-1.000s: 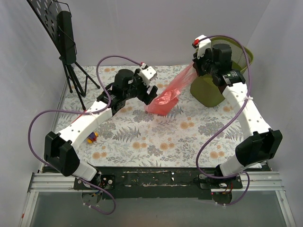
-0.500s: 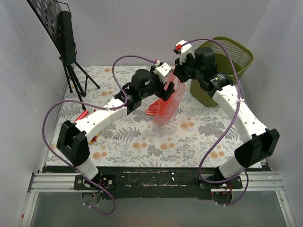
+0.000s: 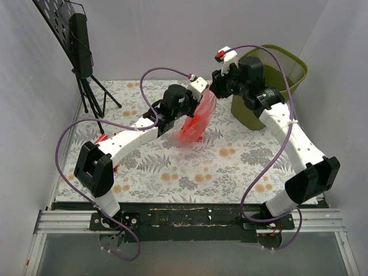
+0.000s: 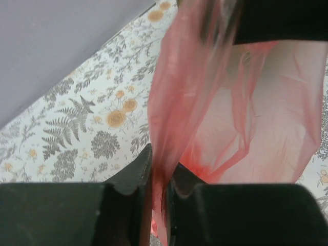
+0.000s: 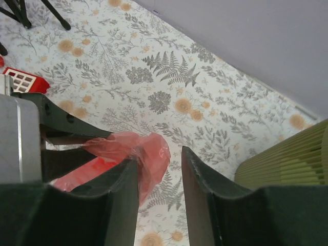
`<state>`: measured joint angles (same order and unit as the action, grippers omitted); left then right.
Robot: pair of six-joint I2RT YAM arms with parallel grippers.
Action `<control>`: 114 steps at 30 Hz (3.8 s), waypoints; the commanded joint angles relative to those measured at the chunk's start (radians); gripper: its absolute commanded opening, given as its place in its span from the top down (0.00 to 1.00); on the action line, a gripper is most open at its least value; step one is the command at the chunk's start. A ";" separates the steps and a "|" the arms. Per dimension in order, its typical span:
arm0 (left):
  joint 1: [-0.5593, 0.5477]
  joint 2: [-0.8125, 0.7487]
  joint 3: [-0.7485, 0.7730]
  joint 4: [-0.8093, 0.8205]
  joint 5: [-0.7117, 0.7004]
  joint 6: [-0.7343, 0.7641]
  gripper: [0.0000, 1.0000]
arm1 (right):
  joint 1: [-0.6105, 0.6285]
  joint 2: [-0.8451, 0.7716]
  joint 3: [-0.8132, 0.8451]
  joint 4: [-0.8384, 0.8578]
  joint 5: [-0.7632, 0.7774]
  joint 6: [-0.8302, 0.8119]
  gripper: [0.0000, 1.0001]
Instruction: Put the trash bags into the trash bin
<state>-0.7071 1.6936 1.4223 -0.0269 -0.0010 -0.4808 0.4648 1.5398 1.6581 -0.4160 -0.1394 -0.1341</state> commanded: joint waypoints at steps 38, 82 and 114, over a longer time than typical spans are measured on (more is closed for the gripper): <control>0.193 -0.110 0.164 -0.119 -0.108 -0.114 0.28 | -0.044 0.105 -0.080 0.200 -0.589 0.392 0.99; 0.446 -0.009 -0.321 0.347 0.598 -1.631 0.27 | -0.115 0.273 0.287 0.141 -0.378 0.264 0.99; 0.647 -0.127 -0.307 -0.128 0.754 -0.941 1.00 | -0.276 0.109 0.058 0.039 -0.252 0.011 0.99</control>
<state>-0.0696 1.6375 1.1301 -0.0292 0.6449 -1.6115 0.1795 1.7302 1.7363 -0.3992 -0.3923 -0.0574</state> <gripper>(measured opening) 0.009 0.022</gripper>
